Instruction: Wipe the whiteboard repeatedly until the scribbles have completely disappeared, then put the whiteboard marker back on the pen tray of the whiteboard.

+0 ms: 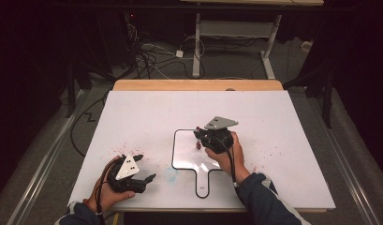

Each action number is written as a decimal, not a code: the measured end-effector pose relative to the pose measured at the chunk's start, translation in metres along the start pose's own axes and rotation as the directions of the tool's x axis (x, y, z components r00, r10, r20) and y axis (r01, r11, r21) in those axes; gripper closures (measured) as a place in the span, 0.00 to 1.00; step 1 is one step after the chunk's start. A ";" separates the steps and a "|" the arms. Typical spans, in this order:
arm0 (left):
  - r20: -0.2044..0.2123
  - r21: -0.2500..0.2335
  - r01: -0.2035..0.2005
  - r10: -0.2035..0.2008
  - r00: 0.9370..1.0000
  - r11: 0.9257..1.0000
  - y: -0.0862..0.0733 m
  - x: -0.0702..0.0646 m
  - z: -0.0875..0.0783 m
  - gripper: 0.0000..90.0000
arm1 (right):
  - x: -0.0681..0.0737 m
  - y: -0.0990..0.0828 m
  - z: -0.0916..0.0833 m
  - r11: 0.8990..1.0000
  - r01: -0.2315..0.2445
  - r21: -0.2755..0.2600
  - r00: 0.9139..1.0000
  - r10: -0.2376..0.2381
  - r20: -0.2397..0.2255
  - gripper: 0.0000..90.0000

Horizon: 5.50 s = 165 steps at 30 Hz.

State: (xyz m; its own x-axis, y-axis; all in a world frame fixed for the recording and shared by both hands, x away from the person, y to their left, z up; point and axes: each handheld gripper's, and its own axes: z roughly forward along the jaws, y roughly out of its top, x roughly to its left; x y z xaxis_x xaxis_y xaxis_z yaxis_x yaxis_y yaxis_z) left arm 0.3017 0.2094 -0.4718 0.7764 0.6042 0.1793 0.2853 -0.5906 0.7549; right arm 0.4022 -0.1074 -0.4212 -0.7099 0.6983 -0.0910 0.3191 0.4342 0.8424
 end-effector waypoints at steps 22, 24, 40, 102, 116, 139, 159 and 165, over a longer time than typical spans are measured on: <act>0.010 0.011 -0.010 0.009 1.000 1.000 0.001 -0.001 0.003 0.21 | -0.018 -0.018 -0.026 1.000 -0.019 -0.007 0.999 0.019 0.042 0.91; 0.010 0.010 -0.007 0.007 1.000 1.000 0.001 -0.001 0.003 0.21 | -0.024 -0.021 -0.027 0.998 -0.067 -0.017 0.997 0.068 0.031 0.91; 0.006 0.008 -0.013 0.013 1.000 1.000 0.002 -0.001 0.001 0.21 | -0.022 -0.026 -0.037 0.998 -0.067 -0.016 0.997 0.068 0.041 0.91; 0.012 0.011 -0.014 0.014 1.000 1.000 0.001 0.000 0.003 0.21 | -0.019 -0.030 -0.044 1.000 -0.024 -0.006 0.998 0.024 0.060 0.91; 0.009 0.010 -0.012 0.012 1.000 1.000 0.001 0.001 0.003 0.21 | -0.039 -0.027 -0.072 0.993 -0.107 -0.043 0.993 0.109 0.046 0.91; 0.014 0.019 -0.036 0.036 0.999 0.999 0.004 -0.004 0.003 0.21 | -0.054 -0.037 -0.111 0.992 -0.110 0.068 0.991 0.114 -0.066 0.90; 0.023 0.024 -0.045 0.045 0.999 0.999 0.005 -0.006 0.004 0.21 | -0.054 -0.042 -0.090 0.960 -0.192 0.205 0.978 0.206 -0.046 0.89; 0.027 0.028 -0.047 0.046 0.999 0.998 0.006 -0.006 0.006 0.21 | -0.063 -0.047 -0.060 0.956 -0.224 0.191 0.972 0.233 -0.028 0.87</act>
State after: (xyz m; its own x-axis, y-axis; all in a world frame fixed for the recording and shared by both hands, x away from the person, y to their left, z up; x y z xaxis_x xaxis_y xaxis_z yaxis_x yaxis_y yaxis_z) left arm 0.3018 0.1990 -0.4724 0.8035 0.5617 0.1971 0.2642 -0.6333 0.7274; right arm 0.3940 -0.2064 -0.4232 -0.6331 0.7642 0.1230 0.5839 0.3671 0.7241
